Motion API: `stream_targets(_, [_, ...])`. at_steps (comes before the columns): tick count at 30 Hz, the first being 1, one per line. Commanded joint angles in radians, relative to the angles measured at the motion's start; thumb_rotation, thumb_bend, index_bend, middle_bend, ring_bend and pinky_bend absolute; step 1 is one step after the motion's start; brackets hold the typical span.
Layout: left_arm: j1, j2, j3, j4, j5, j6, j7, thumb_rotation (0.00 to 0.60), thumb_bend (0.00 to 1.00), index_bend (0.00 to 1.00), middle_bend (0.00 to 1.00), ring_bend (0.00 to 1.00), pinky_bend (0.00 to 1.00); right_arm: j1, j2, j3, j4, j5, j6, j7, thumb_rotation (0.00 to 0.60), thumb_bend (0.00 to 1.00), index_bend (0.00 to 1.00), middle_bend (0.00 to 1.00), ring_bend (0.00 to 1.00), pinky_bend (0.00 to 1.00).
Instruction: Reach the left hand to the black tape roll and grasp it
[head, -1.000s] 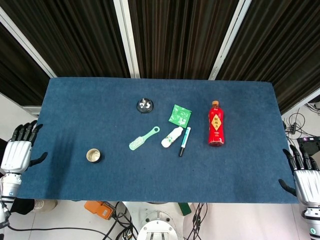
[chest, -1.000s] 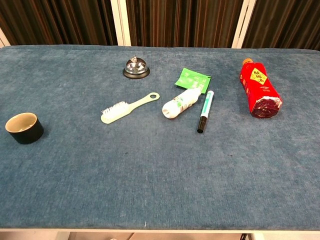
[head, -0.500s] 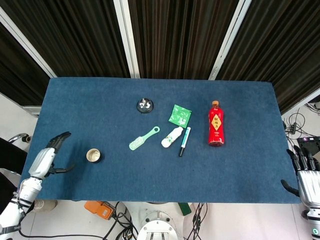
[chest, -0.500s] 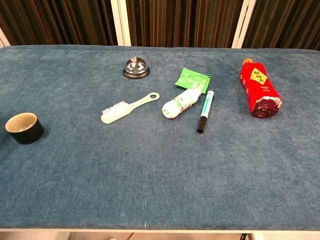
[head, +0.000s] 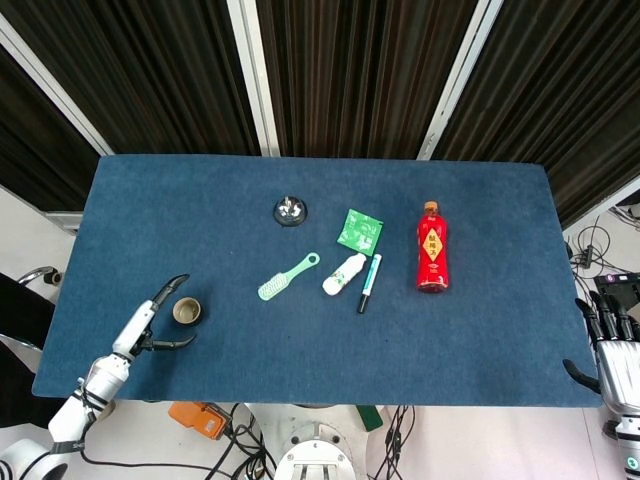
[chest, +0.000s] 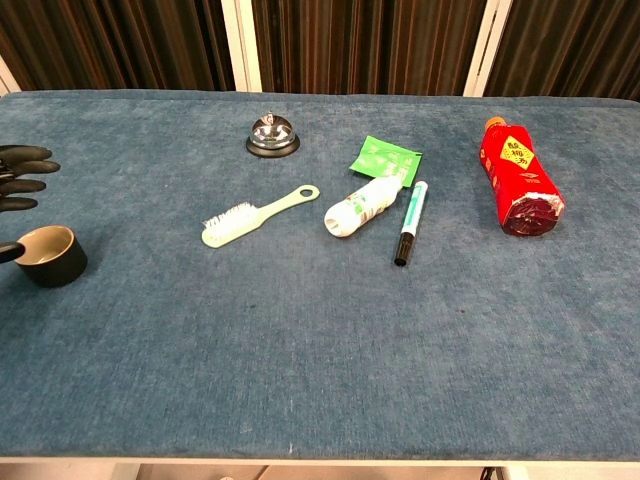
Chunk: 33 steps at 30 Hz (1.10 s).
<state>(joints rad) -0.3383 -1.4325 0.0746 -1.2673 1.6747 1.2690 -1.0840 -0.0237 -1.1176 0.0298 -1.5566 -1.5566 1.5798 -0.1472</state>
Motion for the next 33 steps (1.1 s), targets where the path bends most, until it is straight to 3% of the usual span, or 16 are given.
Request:
stream_targets(1, [-0.001,-0.063,0.006,0.092,0.000,0.021,-0.067,0.600,0.19,0.07,0.05,0.00,0.04,0.000,0.000,0.000,0.000,-0.002,0.000,-0.001,0.600,0.29,0.17,0.12,0.11,0.25])
stream_targets(9, [0.010,-0.144,-0.012,0.242,-0.039,0.038,-0.094,0.600,0.20,0.07,0.07,0.00,0.04,0.000,-0.001,-0.002,-0.001,-0.004,-0.002,-0.006,0.600,0.29,0.17,0.12,0.11,0.25])
stream_targets(19, [0.019,-0.231,0.009,0.396,-0.039,0.040,-0.165,0.600,0.20,0.07,0.08,0.01,0.04,-0.001,-0.001,-0.002,-0.003,-0.001,-0.003,-0.006,0.600,0.29,0.18,0.12,0.11,0.25])
stream_targets(33, [0.026,-0.326,0.004,0.513,-0.051,0.057,-0.218,0.600,0.27,0.12,0.23,0.08,0.09,-0.002,0.000,-0.002,-0.004,-0.001,-0.004,-0.003,0.600,0.29,0.18,0.12,0.11,0.25])
